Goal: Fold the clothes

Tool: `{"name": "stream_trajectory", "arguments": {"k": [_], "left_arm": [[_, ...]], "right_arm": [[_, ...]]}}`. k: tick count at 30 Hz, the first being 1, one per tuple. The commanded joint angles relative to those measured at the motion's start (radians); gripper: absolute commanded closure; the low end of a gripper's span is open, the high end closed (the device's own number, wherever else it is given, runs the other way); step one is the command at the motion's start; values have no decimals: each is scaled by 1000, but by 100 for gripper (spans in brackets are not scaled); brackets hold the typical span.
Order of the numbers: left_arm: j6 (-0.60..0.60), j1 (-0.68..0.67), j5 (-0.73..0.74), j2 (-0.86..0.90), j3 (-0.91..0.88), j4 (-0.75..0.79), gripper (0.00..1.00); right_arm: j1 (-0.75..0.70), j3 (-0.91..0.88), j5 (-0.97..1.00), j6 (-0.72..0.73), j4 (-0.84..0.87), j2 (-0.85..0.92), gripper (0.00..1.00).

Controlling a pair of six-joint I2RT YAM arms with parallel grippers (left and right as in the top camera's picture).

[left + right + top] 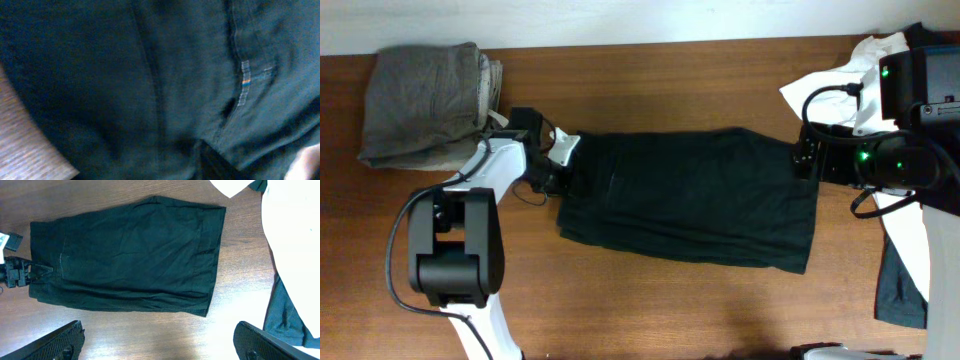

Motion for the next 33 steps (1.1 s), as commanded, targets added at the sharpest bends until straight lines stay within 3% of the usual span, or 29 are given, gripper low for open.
{"name": "stream_trajectory", "arguments": {"k": [1, 2, 3, 10, 17, 22, 27, 29, 33], "left_arm": [[-13, -35, -18, 66, -26, 10, 75], [-13, -35, -18, 66, -26, 13, 83], [-13, -34, -20, 66, -26, 15, 99], [-214, 29, -345, 66, 9, -32, 99], [-207, 148, -484, 25, 157, -214, 99], [-255, 129, -478, -118, 319, -354, 99], [-304, -1, -478, -288, 394, -401, 99], [-324, -62, -479, -320, 394, -401, 99], [-351, -145, -381, -318, 394, -374, 99]], "right_arm": [[3, -5, 18, 8, -6, -14, 1], [3, -5, 19, 8, -6, -14, 1], [3, -5, 18, 8, -6, -14, 1], [3, -15, 11, 8, -6, -13, 1], [3, -15, 11, 8, -3, 32, 1], [3, -103, -1, 8, 81, 119, 1], [3, -373, -116, 7, 336, 250, 0], [3, -497, -232, 7, 484, 342, 13], [32, -546, -349, 8, 600, 485, 22]]}}
